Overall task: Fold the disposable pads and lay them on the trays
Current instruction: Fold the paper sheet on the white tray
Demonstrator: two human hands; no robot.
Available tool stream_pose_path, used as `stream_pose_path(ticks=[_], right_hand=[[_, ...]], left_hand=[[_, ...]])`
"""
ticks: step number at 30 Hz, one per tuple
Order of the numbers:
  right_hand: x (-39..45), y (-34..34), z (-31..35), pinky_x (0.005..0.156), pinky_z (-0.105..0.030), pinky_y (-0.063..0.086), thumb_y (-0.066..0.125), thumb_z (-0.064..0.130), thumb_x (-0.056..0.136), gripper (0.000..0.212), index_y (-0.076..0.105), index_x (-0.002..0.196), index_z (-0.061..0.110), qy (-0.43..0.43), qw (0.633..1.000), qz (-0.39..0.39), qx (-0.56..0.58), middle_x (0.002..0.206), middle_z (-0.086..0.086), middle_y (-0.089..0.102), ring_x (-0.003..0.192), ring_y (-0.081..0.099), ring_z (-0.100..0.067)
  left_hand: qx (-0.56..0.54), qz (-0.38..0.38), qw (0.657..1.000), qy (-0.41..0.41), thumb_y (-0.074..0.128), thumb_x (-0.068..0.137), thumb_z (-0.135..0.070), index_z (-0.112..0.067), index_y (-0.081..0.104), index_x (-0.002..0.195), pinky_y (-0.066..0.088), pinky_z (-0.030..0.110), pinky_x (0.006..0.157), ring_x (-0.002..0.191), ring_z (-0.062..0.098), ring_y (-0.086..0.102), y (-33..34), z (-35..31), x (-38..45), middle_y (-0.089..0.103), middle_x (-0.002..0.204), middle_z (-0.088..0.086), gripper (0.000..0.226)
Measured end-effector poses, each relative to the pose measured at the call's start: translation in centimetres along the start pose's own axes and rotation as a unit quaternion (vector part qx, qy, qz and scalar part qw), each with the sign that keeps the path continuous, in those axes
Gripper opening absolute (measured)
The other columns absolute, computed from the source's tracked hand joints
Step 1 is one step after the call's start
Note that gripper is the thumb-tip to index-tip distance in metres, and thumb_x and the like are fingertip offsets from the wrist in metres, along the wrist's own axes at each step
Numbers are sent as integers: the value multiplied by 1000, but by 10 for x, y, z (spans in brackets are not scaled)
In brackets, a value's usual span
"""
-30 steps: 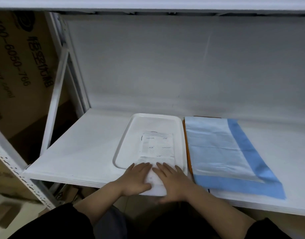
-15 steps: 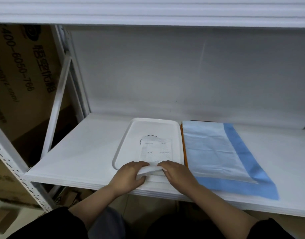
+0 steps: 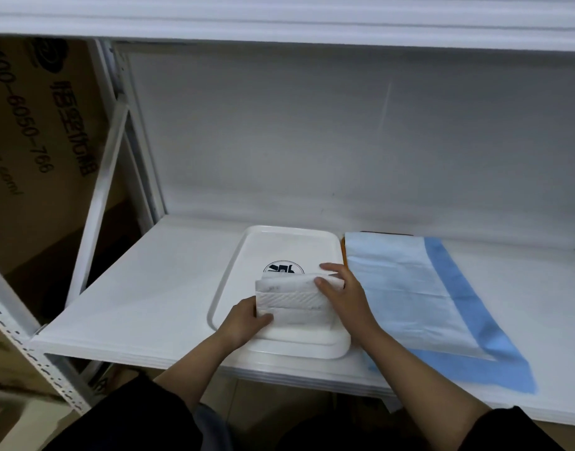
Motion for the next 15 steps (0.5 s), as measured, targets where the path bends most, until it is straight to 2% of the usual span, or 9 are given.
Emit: stream_pose_path(ticks=[2, 3, 5, 7, 9, 11, 13, 15], right_hand=[[2, 1, -20, 80, -10, 42, 67, 22, 87, 45, 44, 126, 24, 66, 997, -9, 34, 118, 13, 53, 101, 53, -3], [2, 4, -31, 79, -13, 44, 67, 20, 87, 53, 38, 132, 21, 101, 994, -4, 32, 120, 6, 53, 102, 55, -9], [1, 11, -52, 79, -24, 45, 65, 18, 87, 61, 31, 137, 17, 159, 987, 9, -33, 117, -3, 55, 98, 57, -18], [0, 18, -65, 78, -28, 44, 57, 15, 89, 63, 25, 142, 17, 192, 974, 30, -119, 109, -3, 53, 93, 56, -20], [1, 27, -73, 74, -29, 45, 50, 13, 91, 65, 18, 146, 20, 203, 961, 53, -179, 108, -7, 55, 91, 58, -23], [3, 32, -77, 61, -27, 44, 46, 12, 92, 66, 12, 148, 22, 200, 951, 64, -225, 93, -3, 56, 75, 57, -18], [7, 35, -80, 49, -24, 36, 43, 11, 93, 67, 9, 149, 23, 183, 945, 66, -264, 81, 3, 52, 62, 49, -11], [9, 36, -81, 51, -25, 36, 41, 9, 93, 67, 8, 150, 24, 161, 940, 67, -292, 97, 0, 56, 67, 49, -11]], left_hand=[[2, -22, 1000, -16, 57, 89, -21, -16, 59, 115, 42, 25, 78, 98, 16, 59, -1, 6, 8, 65, 106, -3, 27], [3, -33, 999, -25, 57, 89, -23, -14, 57, 114, 43, 27, 79, 96, 18, 59, -2, 8, 12, 64, 104, -1, 26], [20, -48, 997, -52, 56, 89, -27, -9, 52, 99, 40, 30, 74, 83, 19, 53, -2, 14, 19, 58, 90, 2, 21], [28, -55, 995, -81, 56, 89, -28, -10, 44, 90, 38, 30, 68, 75, 18, 48, -1, 17, 24, 52, 82, 2, 21], [24, -51, 993, -101, 56, 89, -28, -10, 45, 103, 41, 30, 70, 81, 20, 53, 0, 21, 27, 56, 90, 3, 25], [22, -42, 992, -113, 56, 88, -26, -12, 42, 118, 43, 29, 71, 85, 22, 56, 1, 24, 29, 58, 95, 2, 35], [30, -36, 992, -113, 53, 87, -21, -14, 38, 126, 43, 29, 68, 81, 23, 56, 3, 28, 32, 58, 88, 1, 43], [54, -33, 992, -113, 50, 86, -19, -18, 33, 133, 43, 29, 64, 75, 23, 54, 3, 30, 34, 55, 79, 0, 50]])
Point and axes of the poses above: each hand's wrist, its own x-axis towards the middle knuckle, its own y-axis out of the palm, z = x × y, the point moved 9 cm from there along x, towards the middle knuckle
